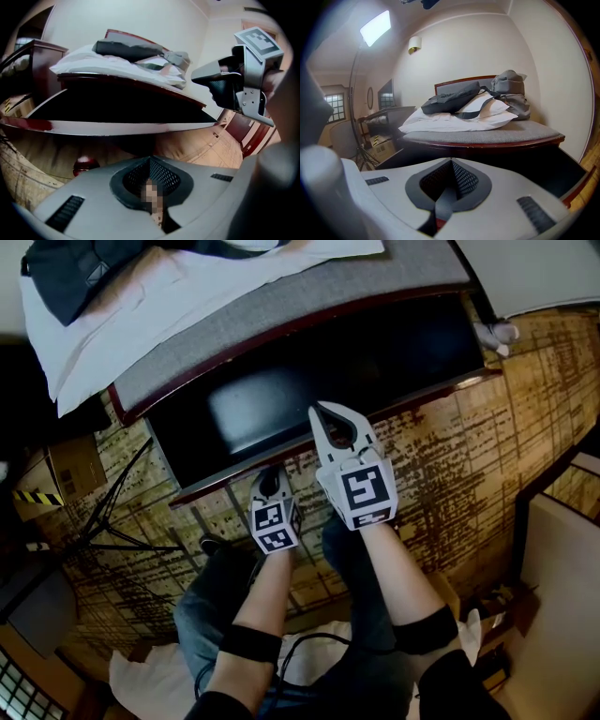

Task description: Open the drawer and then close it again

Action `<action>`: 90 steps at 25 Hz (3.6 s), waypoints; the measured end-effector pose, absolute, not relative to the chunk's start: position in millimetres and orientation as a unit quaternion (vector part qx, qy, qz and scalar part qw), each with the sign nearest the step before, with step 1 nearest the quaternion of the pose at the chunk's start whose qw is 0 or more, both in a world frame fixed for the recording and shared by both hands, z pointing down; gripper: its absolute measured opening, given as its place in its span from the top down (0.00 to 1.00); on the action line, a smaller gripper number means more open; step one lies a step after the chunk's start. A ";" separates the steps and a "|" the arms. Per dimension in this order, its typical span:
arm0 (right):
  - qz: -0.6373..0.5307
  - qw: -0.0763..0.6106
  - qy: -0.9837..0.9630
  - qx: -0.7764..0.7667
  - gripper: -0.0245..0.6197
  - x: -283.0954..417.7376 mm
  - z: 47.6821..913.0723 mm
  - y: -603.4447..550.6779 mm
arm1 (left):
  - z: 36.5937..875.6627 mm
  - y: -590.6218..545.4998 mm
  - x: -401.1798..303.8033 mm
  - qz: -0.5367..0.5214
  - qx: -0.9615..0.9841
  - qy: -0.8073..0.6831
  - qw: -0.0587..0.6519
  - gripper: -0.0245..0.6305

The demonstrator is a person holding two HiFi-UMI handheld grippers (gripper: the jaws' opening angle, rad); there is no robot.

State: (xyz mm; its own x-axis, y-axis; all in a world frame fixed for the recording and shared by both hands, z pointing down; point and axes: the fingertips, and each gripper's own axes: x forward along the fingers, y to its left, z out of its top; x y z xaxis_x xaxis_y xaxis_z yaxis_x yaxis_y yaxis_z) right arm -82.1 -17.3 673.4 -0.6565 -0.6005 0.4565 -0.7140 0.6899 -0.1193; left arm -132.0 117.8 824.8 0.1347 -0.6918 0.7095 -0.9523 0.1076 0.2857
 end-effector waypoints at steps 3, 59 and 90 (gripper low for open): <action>0.144 0.193 -0.898 0.369 0.96 -82.8 672.3 -21.1 | 827.2 98.9 -148.2 0.161 0.637 -0.654 0.374 0.96; 0.187 0.211 -0.869 0.406 0.96 -74.7 438.6 -11.8 | 444.5 37.8 -290.2 0.178 0.731 -0.625 0.208 0.96; 0.124 0.206 -0.910 0.339 0.96 -130.1 196.1 51.9 | 165.6 186.7 -417.9 0.099 0.686 -0.707 0.145 0.96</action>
